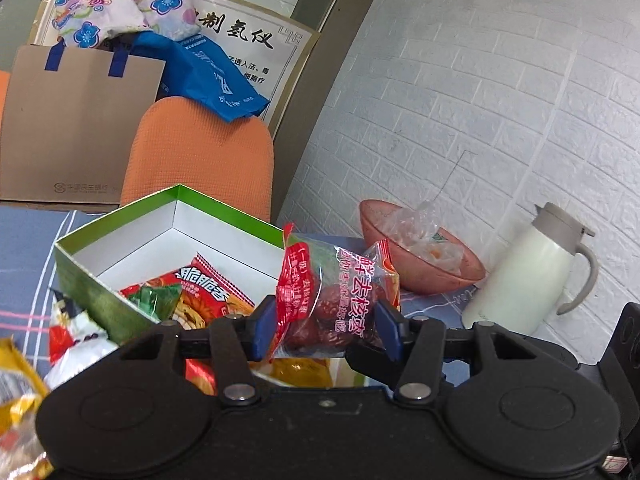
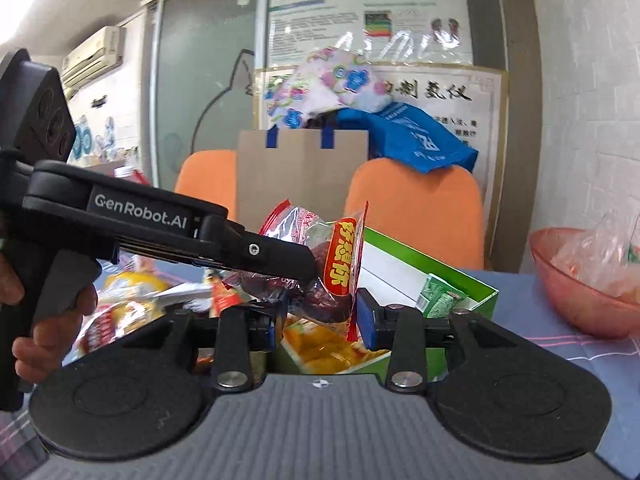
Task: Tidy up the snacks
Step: 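Grasp the red date bag with the left gripper and drop it in box, then move both grippers back over the remaining snacks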
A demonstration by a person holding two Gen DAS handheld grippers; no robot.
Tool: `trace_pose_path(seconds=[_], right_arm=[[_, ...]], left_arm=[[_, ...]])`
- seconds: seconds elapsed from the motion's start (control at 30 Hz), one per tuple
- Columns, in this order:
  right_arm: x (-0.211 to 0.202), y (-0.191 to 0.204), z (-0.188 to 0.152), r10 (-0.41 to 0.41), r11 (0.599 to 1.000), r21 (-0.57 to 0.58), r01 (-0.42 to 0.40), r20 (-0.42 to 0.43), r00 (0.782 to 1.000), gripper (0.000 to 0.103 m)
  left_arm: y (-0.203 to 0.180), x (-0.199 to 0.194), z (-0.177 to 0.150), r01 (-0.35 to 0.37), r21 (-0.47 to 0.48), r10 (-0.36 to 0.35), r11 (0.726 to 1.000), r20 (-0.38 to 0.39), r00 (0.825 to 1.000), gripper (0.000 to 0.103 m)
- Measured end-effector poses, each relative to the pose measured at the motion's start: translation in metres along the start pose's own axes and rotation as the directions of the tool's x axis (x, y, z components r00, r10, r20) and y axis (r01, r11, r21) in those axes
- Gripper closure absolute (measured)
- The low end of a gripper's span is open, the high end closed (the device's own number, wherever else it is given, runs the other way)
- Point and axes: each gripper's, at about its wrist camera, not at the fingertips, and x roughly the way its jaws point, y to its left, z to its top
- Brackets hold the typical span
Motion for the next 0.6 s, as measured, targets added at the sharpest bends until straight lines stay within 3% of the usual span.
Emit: trace_pose_path(seconds=[0.23,0.33,0.37,0.4,0.47,0.6], right_arm=[[0.035,-0.018,-0.005,-0.024,0.998,0.053,0.025,-0.02,0.999,0.039],[0.044,-0.023,-0.008,-0.025,0.997,0.077,0.026,-0.011,1.0,0.038],[0.048,-0.023,-0.01,-0.029,0.997,0.076,0.03,-0.011,1.0,0.033],[0.051,-0.022,-0.012,-0.044,0.996,0.071,0.045,-0.018,0.999,0.032],[0.055,-0.02,-0.014,-0.077,0.995,0.057,0.08,-0.049,0.996,0.007],[0.031,-0.006,-0.017,-0.063,0.998,0.028,0.062,0.011,0.998,0.0]], left_arm=[[0.014,0.039,0.011,-0.038,-0.007,0.038,0.999,-0.039,0.999,0.023],[0.016,0.048,0.013,-0.093,0.01,0.093,0.996,-0.027,0.995,0.007],[0.016,0.048,0.012,-0.129,0.025,0.129,0.991,-0.022,0.991,0.0],[0.016,0.047,0.011,-0.163,0.038,0.163,0.986,-0.018,0.986,0.0],[0.016,0.034,0.008,-0.18,0.044,0.18,0.983,0.02,0.984,0.0],[0.021,-0.008,0.004,-0.132,-0.023,0.133,0.991,0.042,0.99,0.0]])
